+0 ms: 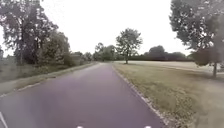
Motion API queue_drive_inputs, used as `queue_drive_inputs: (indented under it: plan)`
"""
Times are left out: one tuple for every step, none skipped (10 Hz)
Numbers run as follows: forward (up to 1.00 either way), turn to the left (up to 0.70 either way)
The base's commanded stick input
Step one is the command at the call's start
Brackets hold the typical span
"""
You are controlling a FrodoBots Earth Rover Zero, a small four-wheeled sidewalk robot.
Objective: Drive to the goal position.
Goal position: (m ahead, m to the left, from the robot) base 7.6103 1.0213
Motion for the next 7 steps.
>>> queue_drive_inputs:
  plan:
    - [0.70, 0.00]
    - [0.70, 0.00]
    - [0.70, 0.00]
    - [0.70, 0.00]
    - [0.70, 0.00]
    - [0.70, 0.00]
    - [0.70, 0.00]
